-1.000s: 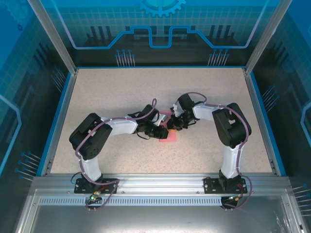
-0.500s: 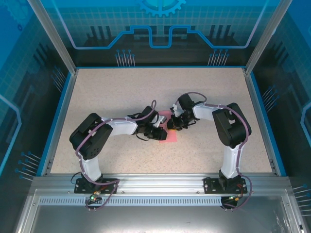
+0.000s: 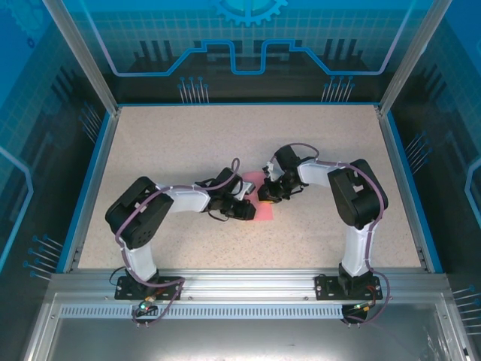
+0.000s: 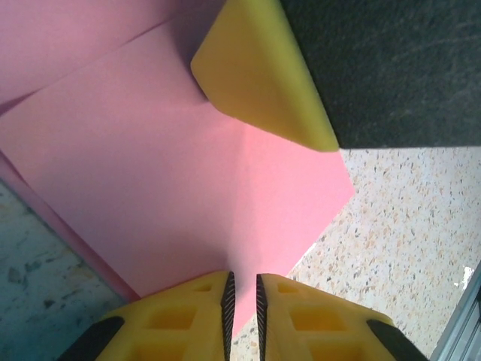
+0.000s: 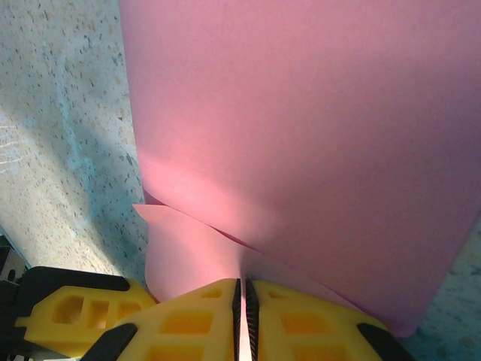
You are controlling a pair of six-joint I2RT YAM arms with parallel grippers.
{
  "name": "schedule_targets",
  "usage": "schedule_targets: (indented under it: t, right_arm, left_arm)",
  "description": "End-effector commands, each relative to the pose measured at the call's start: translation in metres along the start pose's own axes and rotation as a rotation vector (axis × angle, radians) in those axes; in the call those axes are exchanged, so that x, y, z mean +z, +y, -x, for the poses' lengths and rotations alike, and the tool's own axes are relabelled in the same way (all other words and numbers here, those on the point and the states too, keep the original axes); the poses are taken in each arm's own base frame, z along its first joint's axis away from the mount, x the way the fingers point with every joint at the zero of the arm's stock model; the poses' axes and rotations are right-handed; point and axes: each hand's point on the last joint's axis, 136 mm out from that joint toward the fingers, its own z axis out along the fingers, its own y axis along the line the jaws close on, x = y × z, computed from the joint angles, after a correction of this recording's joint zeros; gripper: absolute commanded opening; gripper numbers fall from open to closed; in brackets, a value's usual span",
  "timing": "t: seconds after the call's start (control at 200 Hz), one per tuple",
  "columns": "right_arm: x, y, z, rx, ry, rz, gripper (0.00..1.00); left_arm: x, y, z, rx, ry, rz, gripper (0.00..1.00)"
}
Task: Fold a paper plane with a square sheet of paper (fold left side to right side)
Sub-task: Fold the triangle a second time at the center of the table.
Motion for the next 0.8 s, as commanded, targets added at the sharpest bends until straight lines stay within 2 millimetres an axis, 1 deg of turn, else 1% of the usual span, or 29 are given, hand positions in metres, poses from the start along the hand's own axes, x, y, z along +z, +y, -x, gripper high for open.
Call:
schedule_targets:
  t: [0.0, 0.2, 0.28, 0.365, 0.49, 0.555, 0.64, 0.725, 0.795]
  right_arm:
    - [0.013, -0.028, -0.019, 0.046, 0.074, -0.094, 0.15]
    - [0.013, -0.029, -0.020, 0.049, 0.075, -0.096, 0.15]
    - [0.013, -0.029, -0.020, 0.048, 0.074, -0.096, 0.15]
    - [0.013, -0.029, -0.020, 0.048, 0.075, -0.096, 0.15]
    - [0.012, -0.028, -0.019, 0.045, 0.069, -0.092, 0.15]
    - [0.012, -0.027, -0.018, 0.043, 0.068, -0.088, 0.15]
    - [0.012, -0.026, -0.018, 0.042, 0.067, -0.085, 0.15]
    - [0.011, -0.025, -0.018, 0.040, 0.066, -0.084, 0.15]
    - [0.011, -0.025, -0.018, 0.040, 0.067, -0.083, 0.15]
  left_arm:
    - [-0.004, 0.018, -0.042, -0.079, 0.108, 0.054, 0.18]
    - [-0.011, 0.019, -0.053, -0.079, 0.115, 0.056, 0.18]
    - [-0.015, 0.016, -0.051, -0.075, 0.100, 0.051, 0.17]
    - [-0.024, 0.010, -0.043, -0.067, 0.060, 0.034, 0.17]
    - [-0.039, -0.002, -0.022, -0.068, -0.023, -0.019, 0.17]
    - [-0.043, -0.008, -0.012, -0.062, -0.049, -0.042, 0.17]
    - [-0.041, -0.012, -0.001, -0.054, -0.057, -0.055, 0.17]
    - [-0.033, -0.013, 0.005, -0.060, -0.049, -0.068, 0.17]
    - [-0.025, -0.010, 0.007, -0.071, -0.033, -0.068, 0.18]
